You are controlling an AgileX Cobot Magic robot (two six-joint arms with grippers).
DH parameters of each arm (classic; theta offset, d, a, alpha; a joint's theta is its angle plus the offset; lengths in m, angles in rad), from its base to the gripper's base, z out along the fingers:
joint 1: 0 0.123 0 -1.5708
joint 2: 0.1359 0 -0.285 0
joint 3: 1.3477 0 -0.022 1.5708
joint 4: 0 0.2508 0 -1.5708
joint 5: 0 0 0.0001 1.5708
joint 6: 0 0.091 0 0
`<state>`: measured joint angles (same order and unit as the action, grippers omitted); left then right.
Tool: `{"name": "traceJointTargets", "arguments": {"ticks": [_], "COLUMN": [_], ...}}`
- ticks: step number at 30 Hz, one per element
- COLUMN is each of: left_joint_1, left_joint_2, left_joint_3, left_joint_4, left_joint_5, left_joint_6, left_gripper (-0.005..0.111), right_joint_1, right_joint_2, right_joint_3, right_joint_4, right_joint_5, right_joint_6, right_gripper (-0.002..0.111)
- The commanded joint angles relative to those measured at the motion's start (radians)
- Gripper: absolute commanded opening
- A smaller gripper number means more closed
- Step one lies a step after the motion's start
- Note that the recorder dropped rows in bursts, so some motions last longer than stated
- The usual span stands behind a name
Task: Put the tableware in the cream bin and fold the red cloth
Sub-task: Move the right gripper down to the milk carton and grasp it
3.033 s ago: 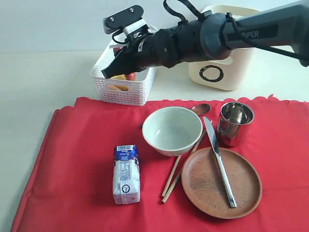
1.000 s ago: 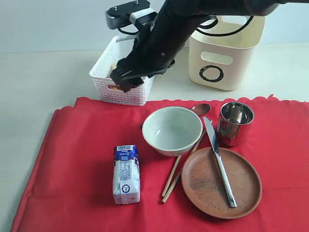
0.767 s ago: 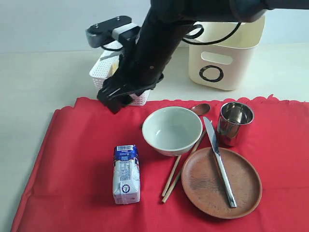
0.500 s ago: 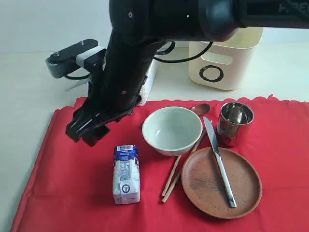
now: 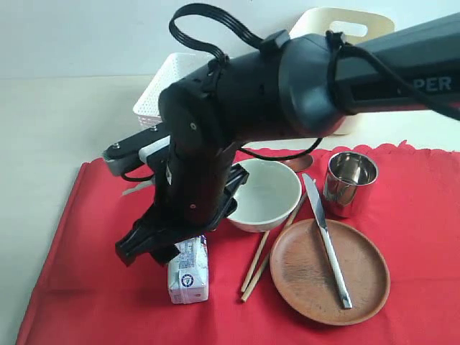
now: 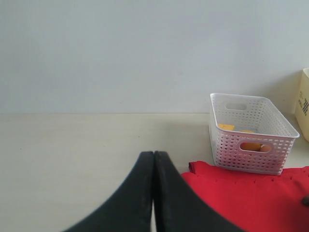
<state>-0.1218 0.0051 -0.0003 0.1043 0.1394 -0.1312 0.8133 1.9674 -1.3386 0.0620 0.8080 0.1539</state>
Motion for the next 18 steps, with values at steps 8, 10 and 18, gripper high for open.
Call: {"name": "traceJointTargets", "arguments": {"ticks": [8,10,18], "left_joint_1": [-0.008,-0.008,-0.008], "left_joint_2": [-0.005,-0.005,-0.005], "left_joint_3": [0.0,0.0,0.0], "left_joint_4": [-0.004,-0.004,-0.004], "left_joint_5": [-0.002,-0.002,-0.002], "left_joint_6": [-0.002,-0.002,-0.002], "left_gripper": [0.001,0.001,0.001], "right_joint_1": [0.0,0.0,0.0], "right_joint_2": [0.027,0.057,0.114], "right_joint_3": [0.028,0.028,0.028], "right_joint_4": [-0.016,-0.011,-0.008], "right_joint_5": [-0.058,-0.065,-0.078], "right_joint_6": [0.145,0.145,0.143], "right_gripper": [0.066,0.066,0.066]}}
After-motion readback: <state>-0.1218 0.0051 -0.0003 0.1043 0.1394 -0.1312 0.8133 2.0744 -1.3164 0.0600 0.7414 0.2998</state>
